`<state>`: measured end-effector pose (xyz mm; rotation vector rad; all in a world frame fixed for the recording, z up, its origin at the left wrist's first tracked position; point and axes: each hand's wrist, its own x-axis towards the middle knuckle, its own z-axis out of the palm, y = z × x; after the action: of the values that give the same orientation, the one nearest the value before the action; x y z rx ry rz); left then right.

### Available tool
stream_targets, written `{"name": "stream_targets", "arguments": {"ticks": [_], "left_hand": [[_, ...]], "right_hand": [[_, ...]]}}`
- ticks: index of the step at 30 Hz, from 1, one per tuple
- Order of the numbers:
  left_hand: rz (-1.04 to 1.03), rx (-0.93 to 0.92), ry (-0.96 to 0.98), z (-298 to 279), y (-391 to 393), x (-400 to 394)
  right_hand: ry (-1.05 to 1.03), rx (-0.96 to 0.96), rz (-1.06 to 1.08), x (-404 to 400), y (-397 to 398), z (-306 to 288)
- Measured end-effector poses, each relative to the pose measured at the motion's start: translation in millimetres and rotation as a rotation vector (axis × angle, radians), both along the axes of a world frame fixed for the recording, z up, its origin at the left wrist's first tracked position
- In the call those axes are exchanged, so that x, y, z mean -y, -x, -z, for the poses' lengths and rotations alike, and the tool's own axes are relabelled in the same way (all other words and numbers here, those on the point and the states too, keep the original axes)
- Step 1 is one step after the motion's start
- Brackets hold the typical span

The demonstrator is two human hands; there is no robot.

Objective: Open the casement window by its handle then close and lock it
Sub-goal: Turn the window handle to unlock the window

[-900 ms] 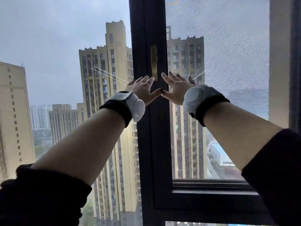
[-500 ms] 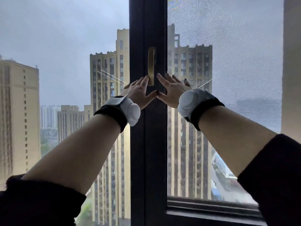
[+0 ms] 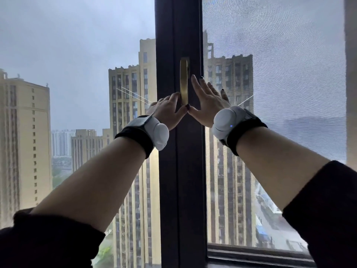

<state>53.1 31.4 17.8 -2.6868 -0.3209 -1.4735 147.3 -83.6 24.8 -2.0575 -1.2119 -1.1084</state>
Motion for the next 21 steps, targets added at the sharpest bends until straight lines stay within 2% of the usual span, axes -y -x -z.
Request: {"name": "stream_targets", "arguments": {"ticks": [3,8,16,21], "left_hand": [[0.059,0.004,0.031,-8.7,1.1,-2.7],[0.247,-0.028,0.231,-18.4,-1.3,-2.7],[0.327,0.010,0.247,-31.1,-11.8,-1.0],[0.470,0.054,0.385,-36.3,-23.0,-1.2]], "right_hand": [[-0.059,-0.006,-0.012,-7.3,1.0,-4.5],[-0.075,0.019,-0.003,-18.0,1.0,-4.2],[-0.077,0.035,-0.014,-26.7,9.2,-11.6],[-0.086,0.058,-0.026,-27.9,8.6,-13.6]]}}
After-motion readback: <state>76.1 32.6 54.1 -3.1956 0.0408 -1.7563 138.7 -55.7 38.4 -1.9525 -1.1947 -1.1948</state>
